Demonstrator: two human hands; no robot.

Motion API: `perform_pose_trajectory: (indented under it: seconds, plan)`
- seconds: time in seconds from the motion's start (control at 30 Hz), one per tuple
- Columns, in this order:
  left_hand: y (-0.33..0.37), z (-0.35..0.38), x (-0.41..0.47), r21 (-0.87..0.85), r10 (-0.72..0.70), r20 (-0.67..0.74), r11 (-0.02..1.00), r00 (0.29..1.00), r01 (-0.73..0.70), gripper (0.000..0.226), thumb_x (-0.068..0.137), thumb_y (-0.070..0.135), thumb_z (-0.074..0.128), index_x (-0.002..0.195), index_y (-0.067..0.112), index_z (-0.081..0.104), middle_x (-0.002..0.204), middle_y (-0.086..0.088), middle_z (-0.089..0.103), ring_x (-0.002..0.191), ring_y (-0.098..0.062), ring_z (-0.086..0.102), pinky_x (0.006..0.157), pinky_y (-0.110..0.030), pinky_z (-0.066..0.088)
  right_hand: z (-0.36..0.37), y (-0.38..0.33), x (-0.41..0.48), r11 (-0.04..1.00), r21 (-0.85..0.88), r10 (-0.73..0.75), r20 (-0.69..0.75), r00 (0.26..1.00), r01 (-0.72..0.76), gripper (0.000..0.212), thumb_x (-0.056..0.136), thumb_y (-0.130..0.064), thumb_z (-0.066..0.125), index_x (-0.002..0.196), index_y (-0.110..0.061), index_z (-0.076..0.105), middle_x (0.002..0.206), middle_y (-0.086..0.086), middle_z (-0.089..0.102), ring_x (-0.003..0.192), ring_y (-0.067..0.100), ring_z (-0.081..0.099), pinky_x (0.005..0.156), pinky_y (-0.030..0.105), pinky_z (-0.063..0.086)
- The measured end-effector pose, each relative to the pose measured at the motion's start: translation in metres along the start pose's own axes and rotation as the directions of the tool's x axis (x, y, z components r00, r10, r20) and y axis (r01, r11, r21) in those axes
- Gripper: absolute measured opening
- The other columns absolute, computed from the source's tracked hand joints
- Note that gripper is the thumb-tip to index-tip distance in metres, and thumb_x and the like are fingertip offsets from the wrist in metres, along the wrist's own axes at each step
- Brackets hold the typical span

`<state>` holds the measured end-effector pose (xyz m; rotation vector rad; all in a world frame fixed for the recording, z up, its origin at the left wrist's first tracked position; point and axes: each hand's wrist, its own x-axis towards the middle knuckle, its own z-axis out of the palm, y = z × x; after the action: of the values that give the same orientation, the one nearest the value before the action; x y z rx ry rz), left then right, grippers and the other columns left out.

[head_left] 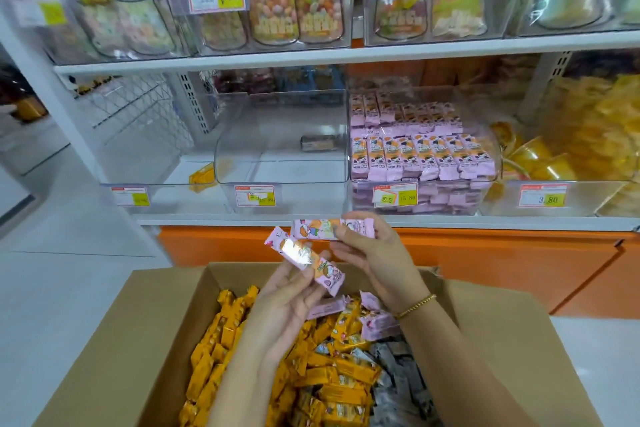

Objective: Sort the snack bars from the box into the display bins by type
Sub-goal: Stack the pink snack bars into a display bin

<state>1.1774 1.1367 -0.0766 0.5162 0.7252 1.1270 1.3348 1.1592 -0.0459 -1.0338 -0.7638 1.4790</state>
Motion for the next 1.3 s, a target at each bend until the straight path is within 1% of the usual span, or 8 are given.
perform_pose_trajectory:
  seconds: [0.37,0.47,0.63,0.77,0.87,0.93,1.17,1.3]
  plan:
    - [0.015,0.026,0.024,0.188,0.098,0.002,0.977,0.995,-0.096,0.042,0.074,0.01,0.062,0.116,0.003,0.06,0.103,-0.009,0.072,0.094,-0.018,0.069,0.08,-0.026,0.057,0.003,0.004,0.01,0.945,-0.289,-0.175,-0.058,0.983,0.152,0.016,0.091,-0.021,0.062,0.103,-0.023,0.071,0.102,0.007,0.071,0.092,0.017,0.067,0.075,0.02,0.054]
    - [0.022,0.04,0.037,0.175,0.085,0.01,0.981,0.996,-0.085,0.04,0.075,0.009,0.064,0.115,0.004,0.062,0.108,-0.011,0.07,0.097,-0.02,0.069,0.074,-0.024,0.057,-0.005,-0.007,0.015,0.761,-0.573,-0.359,0.019,0.933,0.305,0.033,0.088,-0.026,0.066,0.12,-0.033,0.06,0.113,-0.001,0.058,0.101,0.01,0.058,0.081,0.017,0.05]
    - [0.038,0.083,0.068,0.19,0.034,0.083,0.981,0.996,-0.049,0.029,0.086,0.002,0.058,0.115,0.004,0.062,0.105,-0.011,0.072,0.091,-0.017,0.07,0.071,-0.023,0.057,-0.018,-0.044,0.029,0.186,-0.939,-0.521,0.157,0.839,0.291,0.076,0.077,-0.042,0.074,0.143,-0.026,0.04,0.115,-0.007,0.052,0.112,0.012,0.04,0.084,0.02,0.031]
    - [0.042,0.119,0.092,0.389,0.091,0.155,0.91,0.984,-0.146,0.02,0.093,0.01,0.055,0.11,0.009,0.066,0.106,-0.008,0.071,0.094,-0.014,0.069,0.075,-0.022,0.055,-0.032,-0.075,0.051,0.306,-0.904,-0.693,0.003,0.721,0.299,0.064,0.072,-0.04,0.075,0.128,-0.015,0.055,0.1,-0.003,0.061,0.096,0.021,0.055,0.08,0.031,0.044]
    - [0.043,0.12,0.118,0.885,0.43,0.112,0.367,0.896,-0.287,0.029,0.093,0.019,0.058,0.121,0.02,0.063,0.121,0.003,0.064,0.11,-0.011,0.06,0.089,-0.02,0.047,-0.056,-0.107,0.089,0.33,-0.923,-0.746,-0.126,0.654,0.199,0.06,0.073,-0.041,0.074,0.122,-0.009,0.057,0.106,0.008,0.065,0.099,0.026,0.059,0.08,0.035,0.047]
    - [0.045,0.115,0.127,0.963,0.51,0.174,0.091,0.843,-0.255,0.037,0.093,0.019,0.058,0.129,0.021,0.057,0.131,0.004,0.057,0.116,-0.013,0.055,0.087,-0.015,0.043,-0.067,-0.128,0.125,0.36,-0.932,-0.721,-0.248,0.647,0.045,0.062,0.076,-0.04,0.072,0.121,-0.002,0.053,0.113,0.017,0.062,0.109,0.034,0.055,0.086,0.039,0.044]
    - [0.044,0.105,0.143,0.962,0.456,0.173,0.111,0.873,-0.248,0.041,0.092,0.018,0.058,0.133,0.018,0.053,0.135,-0.001,0.055,0.118,-0.015,0.057,0.079,-0.012,0.045,-0.07,-0.15,0.209,0.203,-0.91,-0.462,-0.415,0.784,-0.361,0.076,0.086,-0.07,0.042,0.107,0.0,0.064,0.119,0.02,0.061,0.116,0.033,0.052,0.099,0.037,0.035]
    - [0.043,0.093,0.145,0.953,0.375,0.238,0.089,0.896,-0.29,0.042,0.092,0.018,0.059,0.134,0.023,0.052,0.132,0.002,0.058,0.119,-0.012,0.056,0.091,-0.022,0.047,-0.064,-0.148,0.213,0.485,-0.864,-0.36,-0.34,0.869,-0.137,0.048,0.092,-0.048,0.053,0.075,-0.003,0.059,0.098,0.021,0.067,0.096,0.033,0.064,0.08,0.035,0.047]
